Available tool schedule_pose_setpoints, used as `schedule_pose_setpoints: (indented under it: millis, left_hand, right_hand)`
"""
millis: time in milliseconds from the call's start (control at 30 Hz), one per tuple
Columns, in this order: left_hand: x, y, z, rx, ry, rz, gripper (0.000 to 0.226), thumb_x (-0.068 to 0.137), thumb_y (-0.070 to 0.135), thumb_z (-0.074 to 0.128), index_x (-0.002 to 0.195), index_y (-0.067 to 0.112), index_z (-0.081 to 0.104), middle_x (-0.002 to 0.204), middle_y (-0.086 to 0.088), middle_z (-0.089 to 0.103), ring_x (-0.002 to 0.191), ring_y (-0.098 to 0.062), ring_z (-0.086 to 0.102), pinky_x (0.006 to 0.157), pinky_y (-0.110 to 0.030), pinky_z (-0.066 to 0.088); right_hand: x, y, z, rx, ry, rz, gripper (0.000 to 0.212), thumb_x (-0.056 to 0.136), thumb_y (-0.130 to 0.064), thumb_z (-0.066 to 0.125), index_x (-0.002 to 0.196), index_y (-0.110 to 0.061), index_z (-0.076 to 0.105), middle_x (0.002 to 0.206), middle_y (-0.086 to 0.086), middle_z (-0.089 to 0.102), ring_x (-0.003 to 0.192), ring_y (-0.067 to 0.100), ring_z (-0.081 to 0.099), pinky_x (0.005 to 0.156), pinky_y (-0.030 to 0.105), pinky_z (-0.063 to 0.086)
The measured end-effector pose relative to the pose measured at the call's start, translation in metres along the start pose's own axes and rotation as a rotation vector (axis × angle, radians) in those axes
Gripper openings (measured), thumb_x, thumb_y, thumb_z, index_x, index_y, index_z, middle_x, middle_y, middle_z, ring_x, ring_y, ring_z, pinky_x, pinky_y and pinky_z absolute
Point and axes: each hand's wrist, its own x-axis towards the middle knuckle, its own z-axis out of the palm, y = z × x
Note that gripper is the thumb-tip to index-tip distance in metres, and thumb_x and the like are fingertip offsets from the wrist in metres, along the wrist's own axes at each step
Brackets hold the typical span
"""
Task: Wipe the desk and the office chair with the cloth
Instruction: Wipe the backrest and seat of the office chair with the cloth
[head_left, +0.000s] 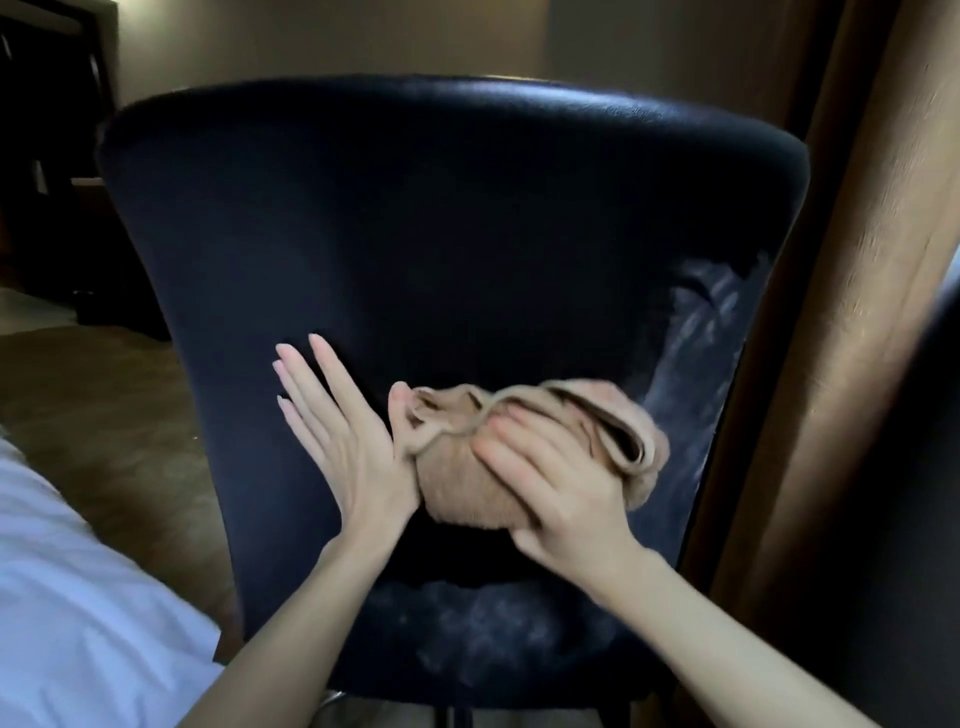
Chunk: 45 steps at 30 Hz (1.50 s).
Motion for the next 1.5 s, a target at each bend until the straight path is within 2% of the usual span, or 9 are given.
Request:
schedule_pose_setpoints:
  millis: [167,433,567,733,900,1067,1200,1367,1500]
  left_hand:
    - [-0.003,0.001,0.003,0.026,-0.016,0.015,0.076,0.108,0.05,0.029,0.165,0.018,-0.01,0.172,-0.015,-0.014,0.16,-0.028,-0.014,0.128,-0.045,-0.008]
    - [0.002,-0.011,-0.018,0.076,-0.099,0.029,0.076,0.108,0.052,0.027,0.164,0.02,-0.013,0.172,-0.013,-0.015,0.16,-0.027,-0.014,0.129,-0.05,-0.001]
    - [0.01,-0.017,-0.032,0.069,-0.163,-0.011,0.077,0.107,0.05,0.028,0.165,0.019,-0.012,0.173,-0.011,-0.016,0.16,-0.025,-0.012,0.13,-0.052,0.003]
    - [0.017,-0.016,-0.047,-0.025,-0.146,-0.063,0.074,0.106,0.045,0.035,0.167,0.017,0.005,0.174,-0.012,-0.004,0.161,-0.026,0.002,0.129,-0.049,0.011]
    - [0.015,0.01,-0.042,-0.12,-0.135,-0.044,0.074,0.104,0.044,0.039,0.166,0.011,0.012,0.174,-0.01,0.002,0.16,-0.026,0.007,0.128,-0.047,0.013]
    - [0.021,0.019,-0.038,-0.175,-0.118,-0.125,0.07,0.108,0.035,0.041,0.166,0.012,0.009,0.174,-0.007,0.0,0.16,-0.023,0.002,0.129,-0.044,0.01]
    - [0.018,-0.002,-0.04,-0.112,-0.168,-0.021,0.074,0.107,0.015,0.05,0.166,0.013,0.005,0.174,-0.007,-0.004,0.161,-0.025,0.001,0.128,-0.051,0.017]
    - [0.016,-0.006,-0.033,-0.121,-0.171,0.008,0.067,0.111,0.034,0.035,0.166,0.013,0.003,0.174,-0.006,-0.007,0.161,-0.021,-0.006,0.129,-0.051,0.011]
    - [0.012,-0.003,-0.027,-0.129,-0.181,0.023,0.068,0.109,0.039,0.026,0.166,0.016,-0.004,0.174,-0.004,-0.012,0.16,-0.017,-0.012,0.131,-0.044,-0.002]
  right_hand:
    - [-0.083,-0.01,0.022,-0.08,-0.336,-0.095,0.055,0.082,-0.007,0.069,0.137,-0.012,0.068,0.148,0.01,0.06,0.142,0.03,0.051,0.115,0.046,0.045]
    - [-0.072,-0.031,0.015,-0.161,-0.418,-0.136,0.056,0.079,-0.014,0.081,0.134,-0.017,0.07,0.143,0.004,0.064,0.137,0.027,0.058,0.106,0.043,0.053]
    - [-0.007,-0.035,-0.018,-0.299,-0.16,-0.068,0.058,0.076,-0.013,0.067,0.134,-0.016,0.071,0.142,0.006,0.065,0.127,0.032,0.063,0.115,0.061,0.038]
    - [0.125,-0.006,-0.096,-0.502,0.24,-0.025,0.044,0.095,-0.011,0.051,0.135,-0.018,0.07,0.137,0.002,0.068,0.121,0.032,0.066,0.121,0.06,0.027]
    - [0.175,0.0,-0.116,-0.535,0.099,-0.118,0.048,0.092,-0.016,0.05,0.137,-0.017,0.066,0.137,0.0,0.067,0.129,0.028,0.061,0.123,0.058,0.025]
    - [0.132,-0.011,-0.07,-0.291,0.095,-0.043,0.05,0.085,0.0,0.055,0.133,-0.004,0.069,0.135,0.017,0.067,0.127,0.042,0.062,0.113,0.048,0.045]
    - [0.075,-0.027,-0.023,-0.181,0.057,-0.021,0.052,0.081,0.008,0.054,0.13,0.002,0.069,0.133,0.023,0.066,0.126,0.043,0.062,0.113,0.05,0.045]
    - [-0.027,-0.05,0.024,-0.123,-0.251,-0.026,0.069,0.067,0.005,0.07,0.135,-0.001,0.065,0.144,0.021,0.06,0.135,0.042,0.056,0.118,0.051,0.041]
    - [-0.089,-0.062,0.036,-0.071,-0.503,-0.062,0.069,0.074,-0.009,0.062,0.142,-0.016,0.056,0.149,0.006,0.058,0.141,0.028,0.051,0.091,0.036,0.061]
